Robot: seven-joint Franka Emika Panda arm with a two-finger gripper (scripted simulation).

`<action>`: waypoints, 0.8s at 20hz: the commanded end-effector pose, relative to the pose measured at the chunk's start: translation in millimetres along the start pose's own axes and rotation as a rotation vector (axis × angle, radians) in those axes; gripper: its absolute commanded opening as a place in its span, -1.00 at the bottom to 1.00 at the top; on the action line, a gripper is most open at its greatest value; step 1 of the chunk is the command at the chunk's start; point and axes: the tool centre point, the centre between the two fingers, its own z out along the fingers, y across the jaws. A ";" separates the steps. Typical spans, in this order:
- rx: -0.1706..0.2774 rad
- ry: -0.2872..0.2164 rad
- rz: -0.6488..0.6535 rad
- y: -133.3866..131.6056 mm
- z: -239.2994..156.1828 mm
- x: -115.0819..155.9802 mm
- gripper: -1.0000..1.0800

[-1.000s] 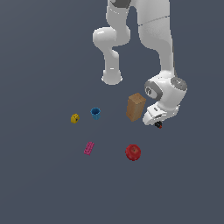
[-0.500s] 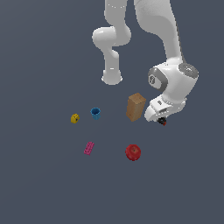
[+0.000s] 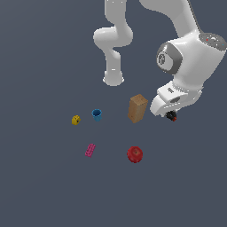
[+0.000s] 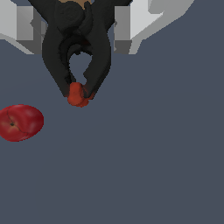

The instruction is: Pick up a designated object from a clutter of objects.

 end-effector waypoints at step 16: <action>-0.002 0.000 0.002 35.1 -135.2 40.8 -1.00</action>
